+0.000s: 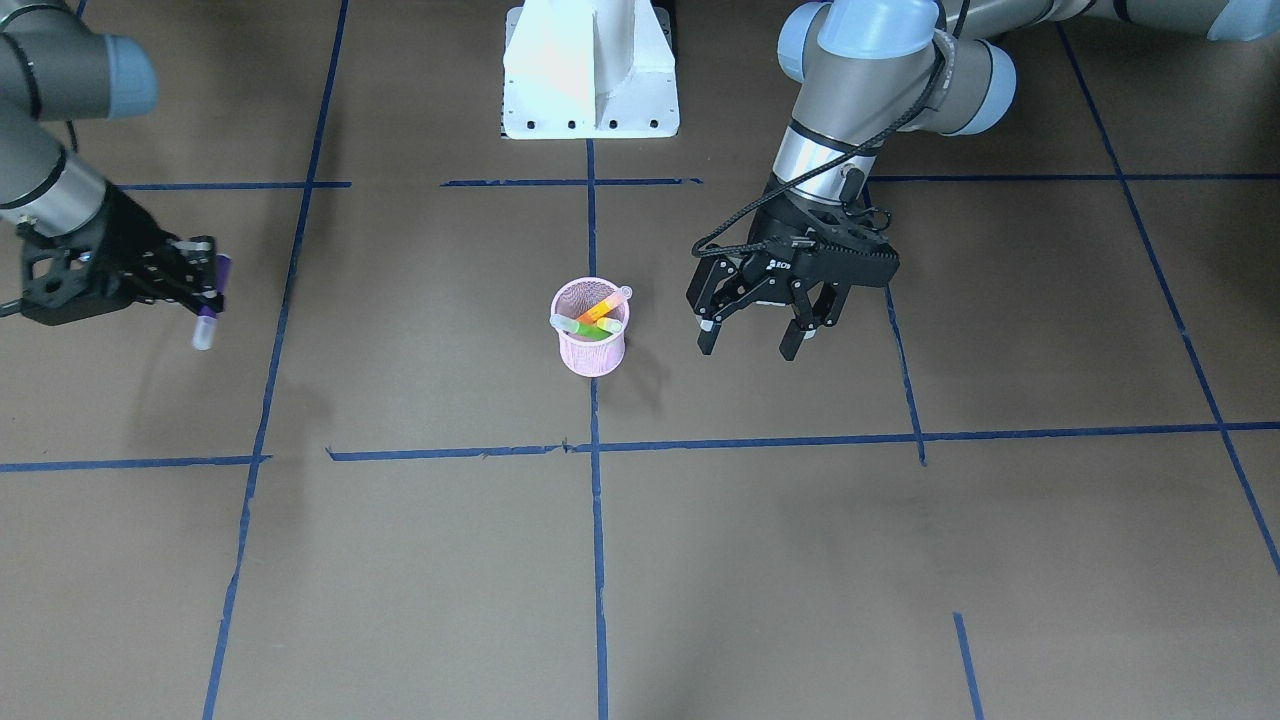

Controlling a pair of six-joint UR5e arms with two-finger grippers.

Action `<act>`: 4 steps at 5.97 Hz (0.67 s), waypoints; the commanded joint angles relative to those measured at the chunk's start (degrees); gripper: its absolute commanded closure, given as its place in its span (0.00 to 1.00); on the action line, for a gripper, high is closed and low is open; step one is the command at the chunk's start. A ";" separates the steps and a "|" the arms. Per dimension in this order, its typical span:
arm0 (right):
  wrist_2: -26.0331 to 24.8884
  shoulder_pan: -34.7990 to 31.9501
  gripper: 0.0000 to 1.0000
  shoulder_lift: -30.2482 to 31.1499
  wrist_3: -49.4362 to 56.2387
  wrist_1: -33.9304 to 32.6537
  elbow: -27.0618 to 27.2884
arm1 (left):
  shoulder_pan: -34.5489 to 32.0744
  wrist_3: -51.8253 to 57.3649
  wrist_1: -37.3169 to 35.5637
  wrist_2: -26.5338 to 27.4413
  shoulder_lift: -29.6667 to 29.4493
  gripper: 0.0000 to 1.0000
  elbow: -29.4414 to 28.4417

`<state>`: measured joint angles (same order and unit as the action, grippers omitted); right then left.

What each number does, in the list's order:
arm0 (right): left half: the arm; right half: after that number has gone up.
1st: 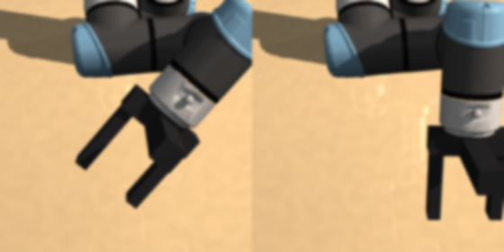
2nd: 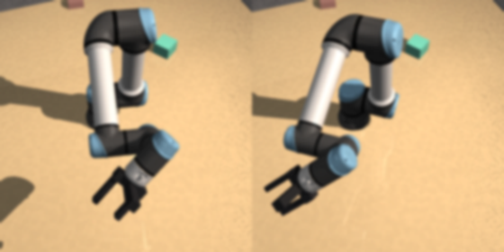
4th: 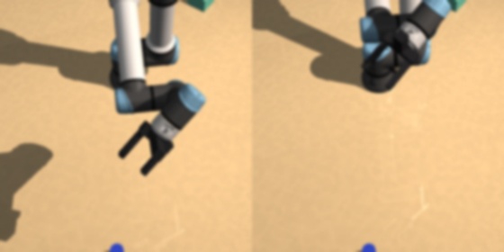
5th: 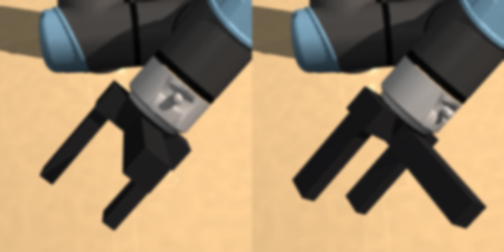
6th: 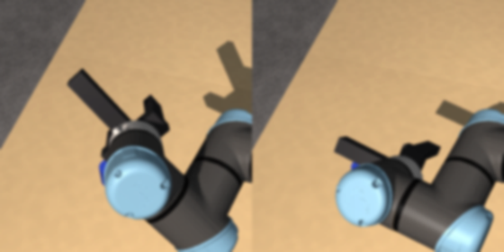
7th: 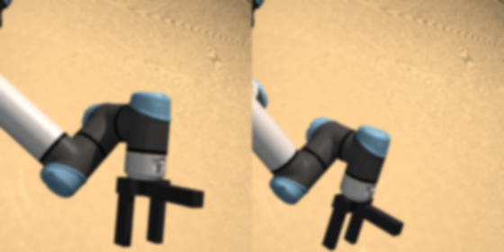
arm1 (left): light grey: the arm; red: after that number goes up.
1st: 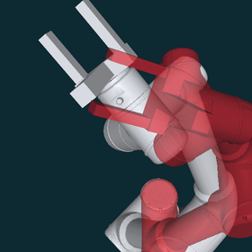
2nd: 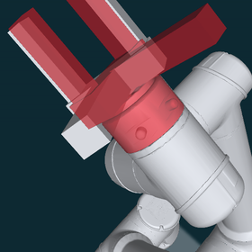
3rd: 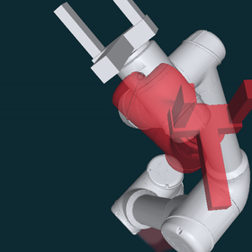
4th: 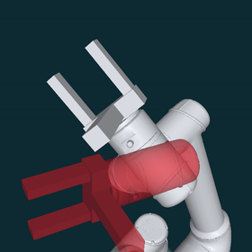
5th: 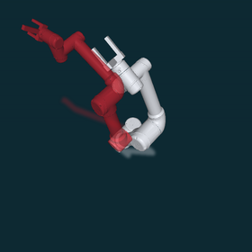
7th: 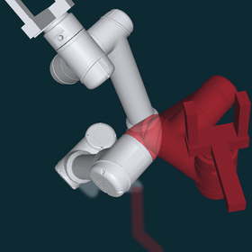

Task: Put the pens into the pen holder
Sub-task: 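Carry the purple marker with the right gripper over the pink cup and release it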

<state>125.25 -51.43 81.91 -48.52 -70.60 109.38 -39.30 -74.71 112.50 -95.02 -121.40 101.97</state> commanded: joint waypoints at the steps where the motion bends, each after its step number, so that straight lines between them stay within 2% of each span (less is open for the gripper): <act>1: -16.52 8.22 1.00 -10.58 -10.93 -0.07 5.21 | -0.25 0.09 0.00 0.01 0.38 0.05 0.07; 2: -26.10 12.62 1.00 -15.24 -16.90 0.02 5.32 | -0.51 0.26 0.00 0.01 0.38 0.05 0.07; 4: -51.48 26.22 1.00 -21.50 -20.81 -0.07 4.53 | -1.30 0.44 0.00 0.01 0.47 0.05 0.07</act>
<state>85.76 -31.73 63.19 -67.36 -70.64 114.32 -40.21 -74.36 112.50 -95.01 -121.00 102.04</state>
